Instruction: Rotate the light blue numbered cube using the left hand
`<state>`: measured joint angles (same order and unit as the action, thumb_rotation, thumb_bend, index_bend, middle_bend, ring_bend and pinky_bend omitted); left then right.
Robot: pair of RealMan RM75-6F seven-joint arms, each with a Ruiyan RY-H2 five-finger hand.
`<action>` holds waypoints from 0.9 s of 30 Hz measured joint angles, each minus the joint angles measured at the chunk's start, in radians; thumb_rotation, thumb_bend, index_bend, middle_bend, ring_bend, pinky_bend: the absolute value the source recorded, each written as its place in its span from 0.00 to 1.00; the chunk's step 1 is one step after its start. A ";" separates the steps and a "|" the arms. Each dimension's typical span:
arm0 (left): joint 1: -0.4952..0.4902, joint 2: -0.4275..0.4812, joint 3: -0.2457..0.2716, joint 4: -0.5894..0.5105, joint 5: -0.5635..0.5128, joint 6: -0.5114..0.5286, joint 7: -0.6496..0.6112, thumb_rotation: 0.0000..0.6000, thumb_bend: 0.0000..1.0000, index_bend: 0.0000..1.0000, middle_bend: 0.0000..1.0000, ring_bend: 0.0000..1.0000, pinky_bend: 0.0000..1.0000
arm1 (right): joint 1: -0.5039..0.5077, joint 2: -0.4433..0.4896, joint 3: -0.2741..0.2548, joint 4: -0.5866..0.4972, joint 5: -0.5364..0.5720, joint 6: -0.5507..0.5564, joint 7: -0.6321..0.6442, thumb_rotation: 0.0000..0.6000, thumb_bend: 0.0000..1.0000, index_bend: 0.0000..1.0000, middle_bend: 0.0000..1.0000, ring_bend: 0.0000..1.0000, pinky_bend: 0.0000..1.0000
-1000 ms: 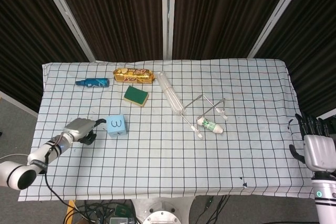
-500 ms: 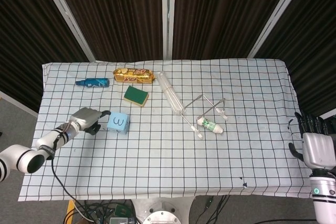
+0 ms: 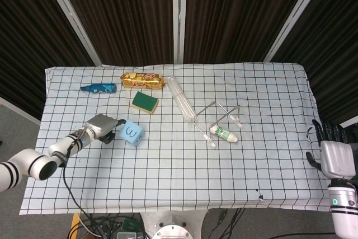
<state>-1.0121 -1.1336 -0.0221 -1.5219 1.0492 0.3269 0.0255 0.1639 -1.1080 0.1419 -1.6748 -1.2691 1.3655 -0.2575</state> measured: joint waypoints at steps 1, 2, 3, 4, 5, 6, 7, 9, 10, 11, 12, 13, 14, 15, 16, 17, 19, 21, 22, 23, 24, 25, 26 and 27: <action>-0.006 -0.004 0.000 -0.003 0.000 0.002 0.002 1.00 0.60 0.13 0.86 0.93 0.91 | 0.000 0.000 0.000 0.002 0.001 -0.001 0.001 1.00 0.25 0.00 0.00 0.00 0.00; -0.009 -0.007 0.000 -0.005 0.000 0.005 0.002 1.00 0.60 0.13 0.86 0.93 0.91 | 0.000 0.000 0.000 0.004 0.003 -0.002 0.003 1.00 0.25 0.00 0.00 0.00 0.00; -0.013 -0.010 -0.001 -0.007 0.000 0.007 0.003 1.00 0.60 0.13 0.86 0.93 0.91 | 0.001 -0.001 0.000 0.006 0.004 -0.004 0.004 1.00 0.25 0.00 0.00 0.00 0.00; -0.016 -0.015 -0.001 -0.008 0.000 0.009 0.003 1.00 0.60 0.13 0.86 0.93 0.91 | 0.002 -0.001 0.000 0.008 0.005 -0.006 0.005 1.00 0.25 0.00 0.00 0.00 0.00; -0.019 -0.018 -0.001 -0.009 0.000 0.010 0.003 1.00 0.60 0.13 0.86 0.93 0.91 | 0.003 -0.003 0.000 0.011 0.007 -0.008 0.007 1.00 0.25 0.00 0.00 0.00 0.00; -0.022 -0.022 -0.001 -0.009 0.000 0.010 0.004 1.00 0.60 0.13 0.86 0.93 0.91 | 0.004 -0.004 -0.001 0.013 0.008 -0.010 0.007 1.00 0.25 0.00 0.00 0.00 0.00; -0.026 -0.028 -0.001 -0.010 0.001 0.012 0.005 1.00 0.60 0.13 0.86 0.93 0.91 | 0.004 -0.005 -0.001 0.015 0.008 -0.011 0.008 1.00 0.25 0.00 0.00 0.00 0.00; -0.034 -0.037 -0.002 -0.011 0.002 0.013 0.007 1.00 0.60 0.13 0.86 0.93 0.91 | 0.006 -0.008 -0.001 0.018 0.009 -0.014 0.010 1.00 0.25 0.00 0.00 0.00 0.00; -0.039 -0.042 -0.003 -0.014 0.004 0.015 0.007 1.00 0.60 0.13 0.86 0.93 0.91 | 0.007 -0.009 -0.002 0.019 0.009 -0.014 0.010 1.00 0.25 0.00 0.00 0.00 0.00; -0.042 -0.044 -0.004 -0.018 0.005 0.015 0.007 1.00 0.60 0.13 0.86 0.93 0.91 | 0.007 -0.010 -0.002 0.021 0.010 -0.015 0.010 1.00 0.25 0.00 0.00 0.00 0.00; -0.045 -0.045 -0.005 -0.023 0.007 0.016 0.007 1.00 0.60 0.13 0.86 0.93 0.91 | 0.008 -0.011 -0.003 0.021 0.010 -0.016 0.011 1.00 0.25 0.00 0.00 0.00 0.00; -0.048 -0.046 -0.007 -0.029 0.010 0.017 0.007 1.00 0.60 0.13 0.86 0.93 0.91 | 0.008 -0.011 -0.003 0.022 0.010 -0.016 0.011 1.00 0.25 0.00 0.00 0.00 0.00; -0.051 -0.047 -0.007 -0.034 0.013 0.018 0.008 1.00 0.60 0.13 0.86 0.93 0.91 | 0.008 -0.011 -0.003 0.023 0.010 -0.016 0.012 1.00 0.25 0.00 0.00 0.00 0.00; -0.053 -0.047 -0.008 -0.040 0.016 0.019 0.008 1.00 0.60 0.13 0.86 0.93 0.91 | 0.008 -0.011 -0.003 0.024 0.010 -0.016 0.013 1.00 0.25 0.00 0.00 0.00 0.00; -0.055 -0.046 -0.008 -0.048 0.021 0.022 0.010 1.00 0.60 0.13 0.86 0.93 0.91 | 0.008 -0.010 -0.003 0.025 0.011 -0.016 0.014 1.00 0.25 0.00 0.00 0.00 0.00; -0.056 -0.044 -0.008 -0.054 0.023 0.024 0.011 1.00 0.60 0.13 0.86 0.93 0.91 | 0.008 -0.010 -0.003 0.026 0.011 -0.015 0.016 1.00 0.25 0.00 0.00 0.00 0.00; -0.058 -0.039 -0.007 -0.069 0.028 0.030 0.013 1.00 0.60 0.13 0.86 0.93 0.91 | 0.007 -0.010 -0.003 0.027 0.011 -0.015 0.018 1.00 0.25 0.00 0.00 0.00 0.00; -0.060 -0.032 -0.004 -0.081 0.031 0.036 0.014 1.00 0.60 0.13 0.86 0.93 0.91 | 0.006 -0.010 -0.004 0.029 0.011 -0.015 0.022 1.00 0.25 0.00 0.00 0.00 0.00; -0.060 -0.027 -0.001 -0.087 0.031 0.040 0.015 1.00 0.60 0.13 0.86 0.93 0.91 | 0.006 -0.011 -0.005 0.030 0.011 -0.015 0.023 1.00 0.25 0.00 0.00 0.00 0.00; -0.060 -0.025 0.002 -0.089 0.031 0.043 0.015 1.00 0.60 0.13 0.86 0.93 0.91 | 0.006 -0.011 -0.006 0.031 0.009 -0.015 0.025 1.00 0.25 0.00 0.00 0.00 0.00; -0.060 -0.024 0.004 -0.090 0.029 0.046 0.015 1.00 0.60 0.13 0.86 0.93 0.91 | 0.006 -0.011 -0.006 0.032 0.008 -0.014 0.026 1.00 0.25 0.00 0.00 0.00 0.00; -0.059 -0.022 0.007 -0.092 0.027 0.050 0.015 1.00 0.60 0.13 0.86 0.93 0.91 | 0.006 -0.012 -0.007 0.032 0.007 -0.014 0.027 1.00 0.25 0.00 0.00 0.00 0.00; -0.057 -0.020 0.009 -0.094 0.026 0.052 0.015 1.00 0.60 0.13 0.86 0.93 0.91 | 0.006 -0.012 -0.008 0.033 0.006 -0.014 0.028 1.00 0.25 0.00 0.00 0.00 0.00; -0.056 -0.019 0.011 -0.096 0.025 0.055 0.014 1.00 0.60 0.13 0.86 0.93 0.91 | 0.005 -0.012 -0.008 0.033 0.006 -0.013 0.028 1.00 0.25 0.00 0.00 0.00 0.00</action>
<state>-1.0678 -1.1525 -0.0115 -1.6177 1.0744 0.3824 0.0395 0.1692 -1.1199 0.1341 -1.6419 -1.2636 1.3524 -0.2298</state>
